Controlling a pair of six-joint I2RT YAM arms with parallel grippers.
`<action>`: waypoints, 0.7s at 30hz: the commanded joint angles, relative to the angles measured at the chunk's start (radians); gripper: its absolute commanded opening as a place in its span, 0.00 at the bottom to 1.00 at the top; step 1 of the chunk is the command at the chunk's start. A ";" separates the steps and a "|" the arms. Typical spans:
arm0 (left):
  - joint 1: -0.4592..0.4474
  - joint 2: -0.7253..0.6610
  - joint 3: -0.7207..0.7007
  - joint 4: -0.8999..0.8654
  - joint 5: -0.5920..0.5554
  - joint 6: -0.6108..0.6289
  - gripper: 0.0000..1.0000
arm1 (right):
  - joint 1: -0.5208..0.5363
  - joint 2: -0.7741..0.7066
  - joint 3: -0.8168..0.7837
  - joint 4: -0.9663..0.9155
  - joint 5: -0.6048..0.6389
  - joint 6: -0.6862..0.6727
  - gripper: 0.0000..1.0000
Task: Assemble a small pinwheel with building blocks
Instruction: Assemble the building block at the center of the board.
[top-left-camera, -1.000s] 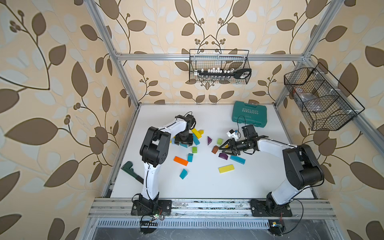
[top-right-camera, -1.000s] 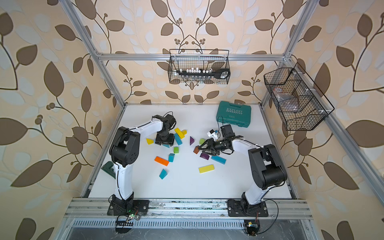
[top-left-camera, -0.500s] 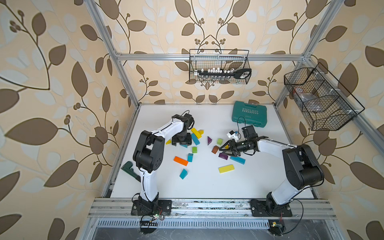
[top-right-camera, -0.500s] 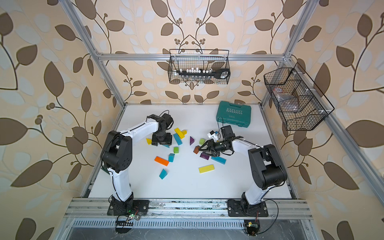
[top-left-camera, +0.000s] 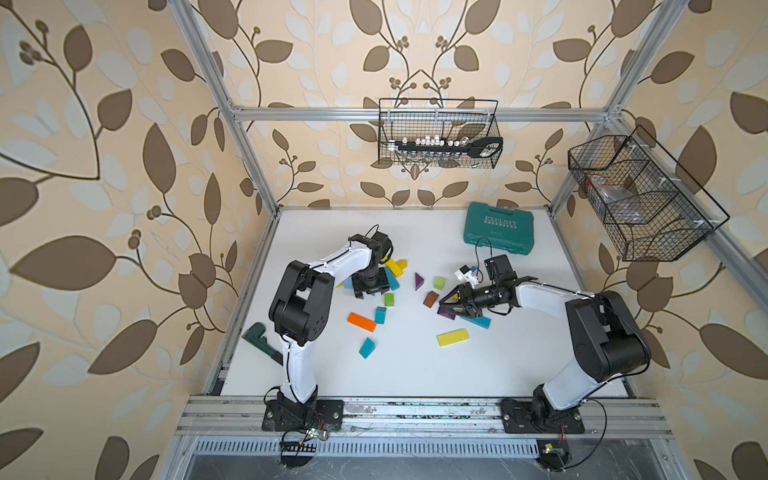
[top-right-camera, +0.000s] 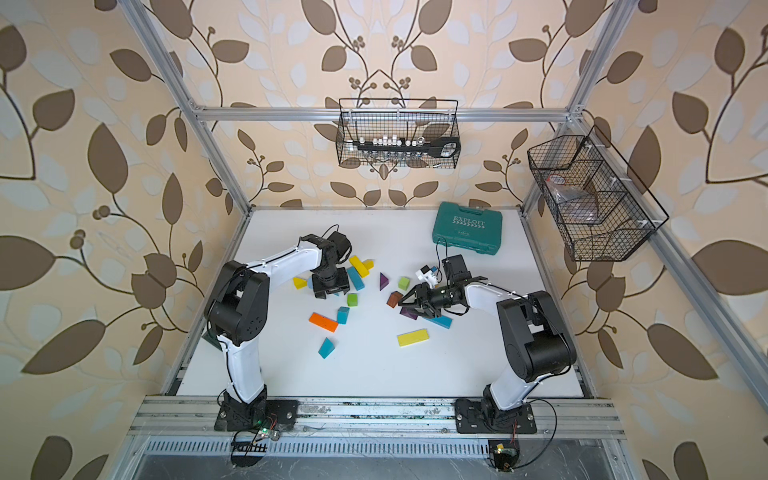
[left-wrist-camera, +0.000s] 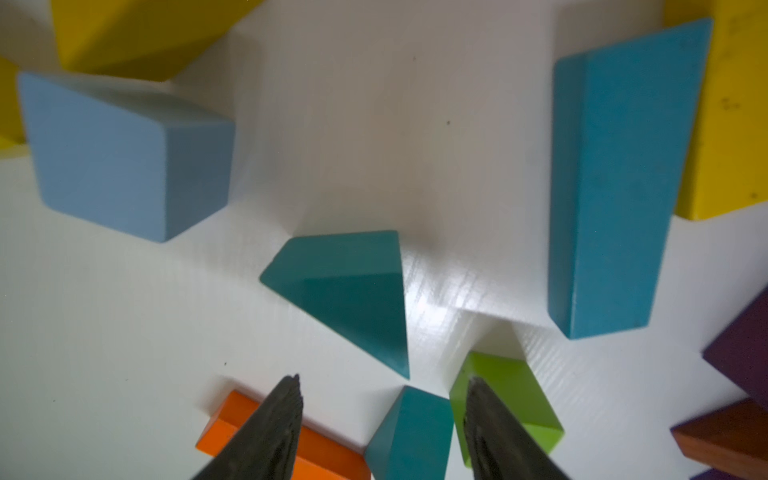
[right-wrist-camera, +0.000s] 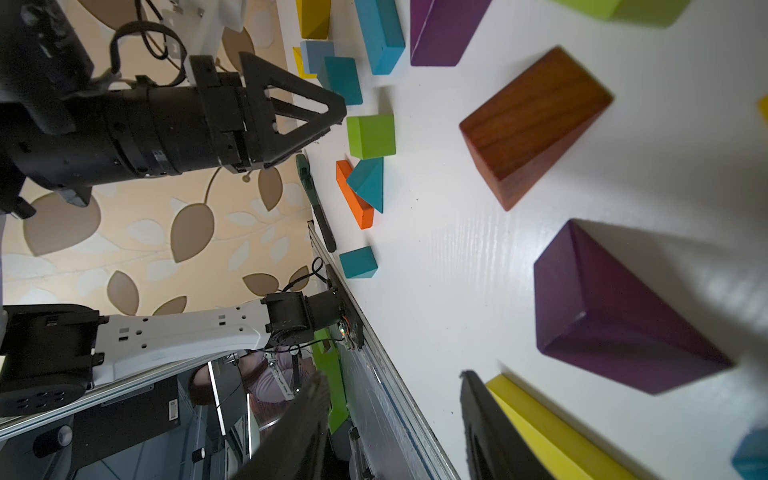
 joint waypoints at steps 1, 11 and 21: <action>0.002 0.029 0.048 -0.032 -0.031 -0.065 0.62 | -0.005 -0.012 -0.016 0.015 0.001 -0.022 0.52; 0.039 0.120 0.132 -0.052 -0.060 -0.097 0.48 | -0.012 0.000 -0.009 0.013 -0.002 -0.041 0.52; 0.063 0.135 0.133 -0.049 -0.061 -0.115 0.40 | -0.013 0.005 -0.010 0.014 -0.007 -0.043 0.52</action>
